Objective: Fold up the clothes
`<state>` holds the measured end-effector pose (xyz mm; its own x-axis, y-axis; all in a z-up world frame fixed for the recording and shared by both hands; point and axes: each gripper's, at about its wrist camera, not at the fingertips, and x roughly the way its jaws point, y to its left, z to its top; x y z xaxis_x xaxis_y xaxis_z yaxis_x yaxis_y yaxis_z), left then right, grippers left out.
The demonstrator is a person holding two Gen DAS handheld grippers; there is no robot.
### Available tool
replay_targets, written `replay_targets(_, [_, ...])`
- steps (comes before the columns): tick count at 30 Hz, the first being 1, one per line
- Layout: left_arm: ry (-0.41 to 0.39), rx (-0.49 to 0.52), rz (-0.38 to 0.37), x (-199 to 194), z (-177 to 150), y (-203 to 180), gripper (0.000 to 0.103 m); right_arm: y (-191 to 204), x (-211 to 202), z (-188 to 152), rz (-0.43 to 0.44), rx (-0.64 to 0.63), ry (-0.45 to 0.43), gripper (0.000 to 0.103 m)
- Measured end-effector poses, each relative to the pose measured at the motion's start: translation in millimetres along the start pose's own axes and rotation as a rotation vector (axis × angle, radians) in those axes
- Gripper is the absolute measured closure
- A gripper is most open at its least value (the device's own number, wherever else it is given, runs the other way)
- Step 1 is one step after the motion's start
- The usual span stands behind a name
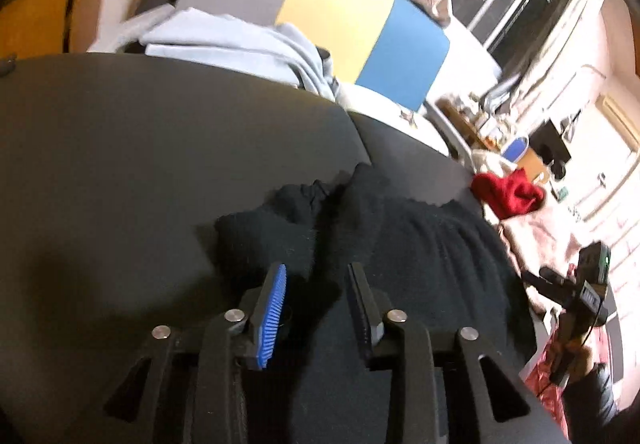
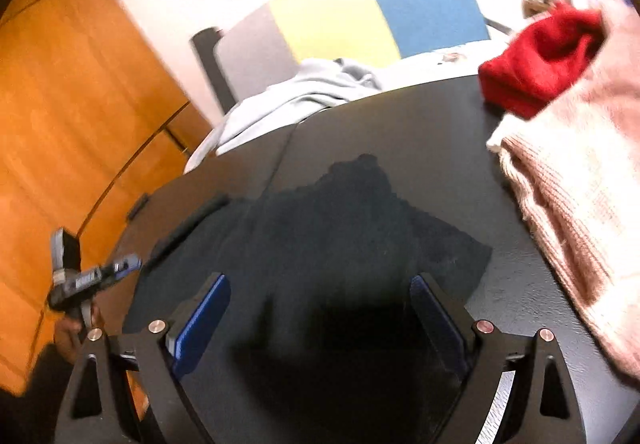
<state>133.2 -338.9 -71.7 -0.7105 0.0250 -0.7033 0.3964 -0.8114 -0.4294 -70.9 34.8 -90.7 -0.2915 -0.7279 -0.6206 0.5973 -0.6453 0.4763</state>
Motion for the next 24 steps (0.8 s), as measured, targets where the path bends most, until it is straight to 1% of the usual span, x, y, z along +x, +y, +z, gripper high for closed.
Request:
replay_targets(1, [0.013,0.008,-0.01,4.5,3.0,0.3,0.066,0.2,4.7,4.3,0.006,0.033,0.002,0.007])
replay_targets(3, [0.03,0.033,-0.053,10.5,8.1,-3.1,0.059,-2.4,14.7,7.4,0.022,0.101,-0.003,0.006])
replay_targets(5, [0.042,0.074,-0.096,16.0,10.9,-11.4,0.057,-3.3,16.8,7.6,0.022,0.138,-0.012,0.005])
replay_targets(6, [0.051,0.111,-0.105,18.8,12.1,-17.1,0.055,-5.6,16.8,7.0,0.022,0.157,-0.016,0.004])
replay_targets(7, [0.062,0.158,-0.103,22.4,12.9,-24.7,0.05,-8.3,16.7,6.0,0.025,0.179,-0.019,0.004])
replay_targets(8, [0.079,0.214,-0.087,27.7,13.2,-32.8,0.048,-11.3,16.2,4.5,0.03,0.2,-0.018,0.004])
replay_targets(10, [0.107,0.32,0.007,42.5,12.2,-44.6,0.048,-14.5,15.0,2.4,0.033,0.221,-0.015,0.004])
replay_targets(12, [0.138,0.362,0.102,60.0,14.9,-47.6,0.048,-15.7,12.6,1.8,0.034,0.221,-0.017,0.004])
replay_targets(13, [0.152,0.361,0.139,68.4,18.6,-46.8,0.054,-15.1,13.0,2.0,0.031,0.215,-0.015,0.003])
replay_targets(14, [0.156,0.333,0.135,72.9,24.5,-44.6,0.06,-14.3,13.5,2.3,0.028,0.208,-0.013,0.003])
replay_targets(15, [0.148,0.295,0.097,73.7,30.7,-42.3,0.067,-13.2,14.1,3.0,0.022,0.198,-0.011,0.003])
replay_targets(16, [0.149,0.225,0.033,75.0,38.7,-36.4,0.087,-12.3,15.3,3.5,0.016,0.188,-0.008,0.003])
replay_targets(17, [0.157,0.116,-0.058,76.5,47.4,-25.5,0.101,-11.9,17.7,4.0,0.01,0.177,-0.003,0.003])
replay_targets(18, [0.161,0.011,-0.145,77.1,53.1,-14.5,0.101,-11.4,20.1,4.6,0.004,0.167,0.002,0.002])
replay_targets(20, [0.134,-0.212,-0.382,67.1,55.8,10.9,0.101,-10.4,23.6,4.5,-0.006,0.137,0.007,0.002])
replay_targets(21, [0.112,-0.289,-0.467,58.5,52.5,20.3,0.1,-9.5,24.6,4.1,-0.01,0.121,0.01,0.002])
replay_targets(22, [0.096,-0.346,-0.507,51.4,48.6,28.9,0.099,-8.6,24.4,3.2,-0.009,0.106,0.014,0.002])
replay_targets(23, [0.094,-0.375,-0.486,48.0,43.6,37.1,0.099,-8.5,23.7,1.5,-0.003,0.094,0.014,0.002])
replay_targets(24, [0.106,-0.403,-0.436,49.2,36.8,47.9,0.099,-8.4,23.0,-0.2,0.004,0.083,0.015,0.001])
